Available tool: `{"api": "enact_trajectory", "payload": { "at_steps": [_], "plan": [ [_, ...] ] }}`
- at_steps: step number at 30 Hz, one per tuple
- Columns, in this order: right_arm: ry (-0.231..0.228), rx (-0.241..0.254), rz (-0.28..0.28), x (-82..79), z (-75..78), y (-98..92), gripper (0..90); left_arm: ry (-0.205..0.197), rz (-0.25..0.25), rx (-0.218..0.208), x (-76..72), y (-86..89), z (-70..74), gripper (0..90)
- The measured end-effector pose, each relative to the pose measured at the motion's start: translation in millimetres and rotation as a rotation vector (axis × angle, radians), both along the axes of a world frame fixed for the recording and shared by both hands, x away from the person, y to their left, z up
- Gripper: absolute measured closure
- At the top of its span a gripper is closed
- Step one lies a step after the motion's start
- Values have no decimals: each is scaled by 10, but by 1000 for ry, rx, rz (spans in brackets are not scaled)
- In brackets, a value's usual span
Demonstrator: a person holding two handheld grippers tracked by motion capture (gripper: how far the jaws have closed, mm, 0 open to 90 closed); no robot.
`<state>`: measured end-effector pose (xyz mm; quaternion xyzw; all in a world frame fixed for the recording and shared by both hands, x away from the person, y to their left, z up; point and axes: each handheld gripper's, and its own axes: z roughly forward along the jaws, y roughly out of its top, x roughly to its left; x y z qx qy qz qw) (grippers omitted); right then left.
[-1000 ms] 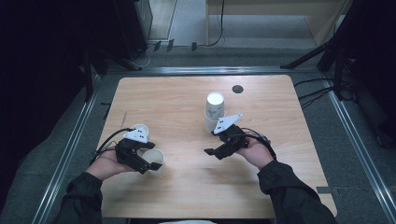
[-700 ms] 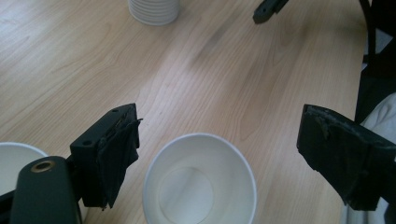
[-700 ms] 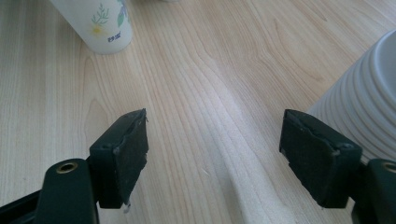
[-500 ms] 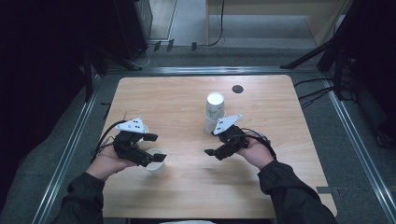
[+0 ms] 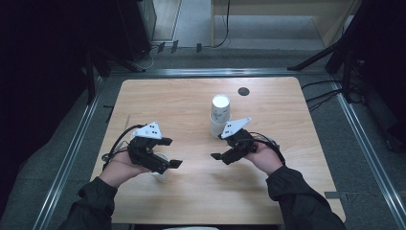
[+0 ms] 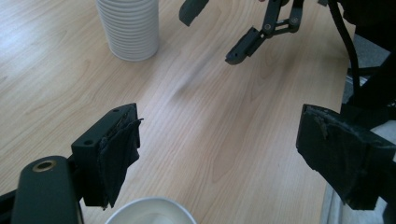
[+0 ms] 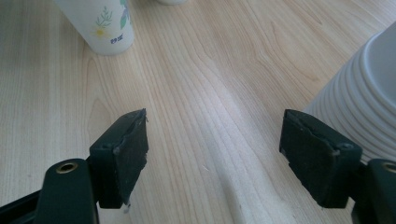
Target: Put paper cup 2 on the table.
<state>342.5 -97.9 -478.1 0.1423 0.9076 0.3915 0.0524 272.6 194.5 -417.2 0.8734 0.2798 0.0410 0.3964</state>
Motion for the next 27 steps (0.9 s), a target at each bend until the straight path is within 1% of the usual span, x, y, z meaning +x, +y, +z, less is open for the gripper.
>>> {"api": "enact_trajectory", "payload": {
  "at_steps": [3,6,7,9,12,13,15,17,22,25,27],
  "plan": [
    [-5,3,-5,-9,4,-28,243,14,14,5,31,-54,-29,137],
    [-2,1,-16,-31,6,-57,244,21,12,4,53,-109,-57,137],
    [-6,-1,-13,-35,5,-65,243,19,11,1,58,-131,-66,137],
    [-8,-1,-13,-50,3,-80,243,18,6,11,70,-173,-76,136],
    [-9,0,-19,-74,3,-108,243,13,8,15,92,-233,-93,137],
    [-5,-2,-25,-86,6,-120,243,11,13,14,100,-252,-98,137],
    [-13,-2,-28,-96,3,-147,243,8,24,10,119,-288,-114,136],
    [-2,-2,-40,-116,3,-172,243,4,30,13,141,-321,-133,136],
    [-7,-1,-50,-140,-3,-229,243,9,37,13,179,-401,-174,136],
    [-12,-1,-56,-151,-6,-255,243,23,32,13,191,-450,-200,136],
    [-5,-3,-61,-166,-7,-266,243,25,30,15,193,-484,-221,136]
  ]
}}
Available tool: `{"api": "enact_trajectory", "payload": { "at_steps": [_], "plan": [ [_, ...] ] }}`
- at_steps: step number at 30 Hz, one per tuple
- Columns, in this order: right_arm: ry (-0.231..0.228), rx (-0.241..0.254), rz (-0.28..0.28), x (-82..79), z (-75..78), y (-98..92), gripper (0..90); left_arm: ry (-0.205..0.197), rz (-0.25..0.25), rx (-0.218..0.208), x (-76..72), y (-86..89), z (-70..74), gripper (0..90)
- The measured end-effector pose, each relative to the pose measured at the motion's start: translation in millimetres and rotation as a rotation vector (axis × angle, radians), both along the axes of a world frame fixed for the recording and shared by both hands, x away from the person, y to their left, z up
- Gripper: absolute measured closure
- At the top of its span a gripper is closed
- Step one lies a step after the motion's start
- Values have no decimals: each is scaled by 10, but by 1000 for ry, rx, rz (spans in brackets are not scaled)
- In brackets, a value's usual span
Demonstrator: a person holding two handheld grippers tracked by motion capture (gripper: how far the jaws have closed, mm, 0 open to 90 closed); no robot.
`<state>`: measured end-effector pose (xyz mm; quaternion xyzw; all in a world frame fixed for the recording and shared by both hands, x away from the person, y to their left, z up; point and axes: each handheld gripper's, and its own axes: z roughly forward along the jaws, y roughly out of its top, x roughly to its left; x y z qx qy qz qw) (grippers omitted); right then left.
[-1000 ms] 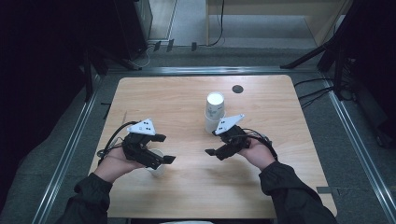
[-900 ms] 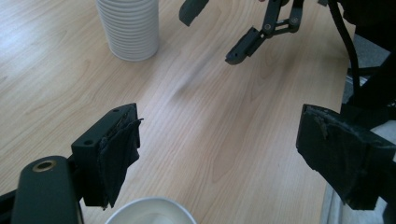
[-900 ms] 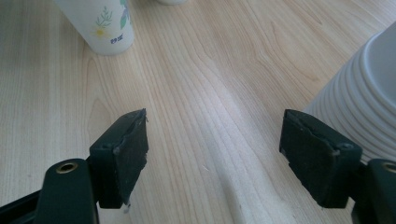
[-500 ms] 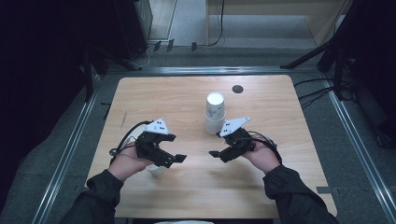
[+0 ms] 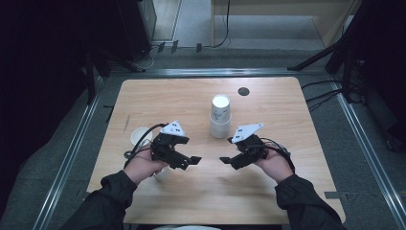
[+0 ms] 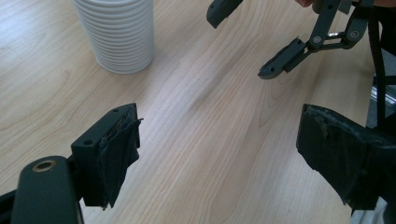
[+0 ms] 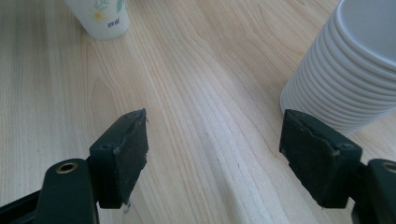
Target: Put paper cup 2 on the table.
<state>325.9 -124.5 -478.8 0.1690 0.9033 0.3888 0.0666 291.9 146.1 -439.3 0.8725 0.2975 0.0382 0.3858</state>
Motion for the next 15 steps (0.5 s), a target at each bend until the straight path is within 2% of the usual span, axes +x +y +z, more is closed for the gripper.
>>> {"api": "enact_trajectory", "payload": {
  "at_steps": [5,12,15],
  "plan": [
    [-2,-2,0,-17,-5,-18,243,2,-6,11,2,-79,-46,135],
    [-5,2,7,-47,5,-10,243,4,46,12,-9,-171,-77,134],
    [-1,-1,14,-51,-1,3,243,5,44,17,-22,-205,-95,133]
  ]
}}
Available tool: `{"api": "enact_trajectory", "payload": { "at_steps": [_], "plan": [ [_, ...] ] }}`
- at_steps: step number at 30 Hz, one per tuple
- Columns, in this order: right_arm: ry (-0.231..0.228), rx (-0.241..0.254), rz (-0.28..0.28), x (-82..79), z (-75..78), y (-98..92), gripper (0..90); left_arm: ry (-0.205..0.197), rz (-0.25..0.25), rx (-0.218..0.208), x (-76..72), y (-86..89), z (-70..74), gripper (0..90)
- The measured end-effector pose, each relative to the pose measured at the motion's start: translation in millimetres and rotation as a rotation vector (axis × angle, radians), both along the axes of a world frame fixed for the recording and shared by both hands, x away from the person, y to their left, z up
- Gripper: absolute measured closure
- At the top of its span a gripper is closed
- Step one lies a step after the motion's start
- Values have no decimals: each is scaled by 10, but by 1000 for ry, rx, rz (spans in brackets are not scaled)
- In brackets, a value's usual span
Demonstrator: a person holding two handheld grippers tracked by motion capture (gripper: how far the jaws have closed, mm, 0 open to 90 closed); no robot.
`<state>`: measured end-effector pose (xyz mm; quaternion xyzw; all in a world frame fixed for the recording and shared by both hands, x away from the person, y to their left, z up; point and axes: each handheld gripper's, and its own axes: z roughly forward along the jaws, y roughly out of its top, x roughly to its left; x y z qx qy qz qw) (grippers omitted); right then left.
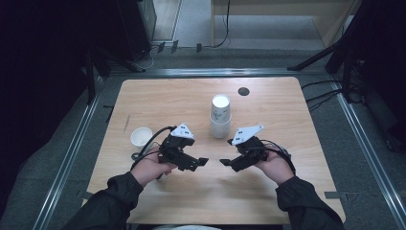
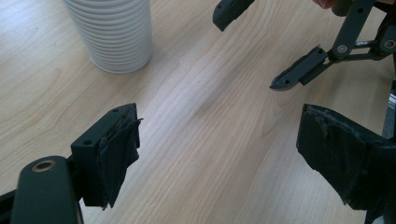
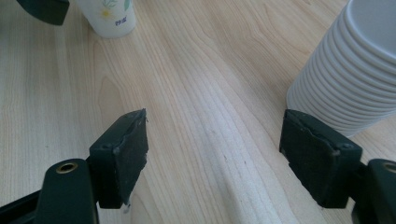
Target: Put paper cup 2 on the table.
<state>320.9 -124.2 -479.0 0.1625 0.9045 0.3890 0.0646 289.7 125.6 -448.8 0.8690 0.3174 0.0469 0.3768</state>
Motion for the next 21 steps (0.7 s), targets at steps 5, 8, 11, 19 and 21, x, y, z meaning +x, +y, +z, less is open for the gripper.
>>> {"api": "enact_trajectory", "payload": {
  "at_steps": [5,8,11,19,21],
  "plan": [
    [-1,-2,10,-6,-3,7,243,-23,12,15,-37,-76,-34,130],
    [-1,-1,9,-4,-4,5,243,-26,21,22,-58,-128,-53,130],
    [-3,-3,11,-3,-6,6,243,-37,21,40,-81,-175,-62,128],
    [-1,-4,12,-11,-6,13,243,-43,2,54,-105,-211,-86,128],
    [-4,-5,15,-11,-8,16,243,-43,6,57,-101,-206,-92,128]
  ]
}}
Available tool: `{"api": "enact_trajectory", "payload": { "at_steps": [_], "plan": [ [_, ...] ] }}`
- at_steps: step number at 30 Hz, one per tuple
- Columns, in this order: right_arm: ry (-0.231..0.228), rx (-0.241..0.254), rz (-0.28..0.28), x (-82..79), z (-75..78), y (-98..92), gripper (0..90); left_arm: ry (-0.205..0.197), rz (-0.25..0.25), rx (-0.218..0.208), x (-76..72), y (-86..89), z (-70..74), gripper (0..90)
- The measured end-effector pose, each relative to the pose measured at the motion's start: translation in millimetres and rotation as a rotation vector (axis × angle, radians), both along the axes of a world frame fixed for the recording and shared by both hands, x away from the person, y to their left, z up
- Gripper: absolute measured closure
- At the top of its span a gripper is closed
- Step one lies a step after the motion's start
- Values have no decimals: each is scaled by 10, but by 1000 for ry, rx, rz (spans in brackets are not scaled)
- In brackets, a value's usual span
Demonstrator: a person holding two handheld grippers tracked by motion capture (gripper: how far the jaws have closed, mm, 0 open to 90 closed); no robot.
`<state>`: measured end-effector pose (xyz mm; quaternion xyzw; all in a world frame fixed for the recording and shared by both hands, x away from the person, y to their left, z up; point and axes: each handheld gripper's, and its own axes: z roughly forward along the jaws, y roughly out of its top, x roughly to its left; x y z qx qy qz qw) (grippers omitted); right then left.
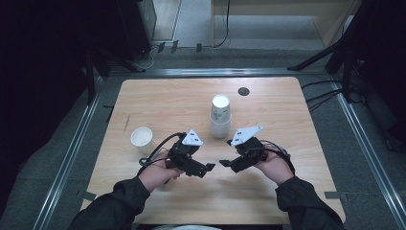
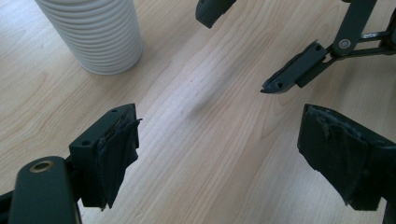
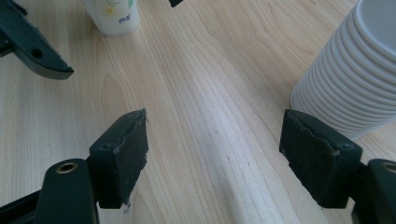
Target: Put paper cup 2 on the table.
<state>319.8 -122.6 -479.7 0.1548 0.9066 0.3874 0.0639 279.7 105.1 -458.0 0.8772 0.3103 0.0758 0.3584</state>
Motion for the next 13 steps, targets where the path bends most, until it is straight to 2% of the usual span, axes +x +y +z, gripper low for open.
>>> {"api": "enact_trajectory", "payload": {
  "at_steps": [13],
  "plan": [
    [2,-3,2,5,-2,0,243,-1,-17,12,-1,2,-27,129]
  ]
}}
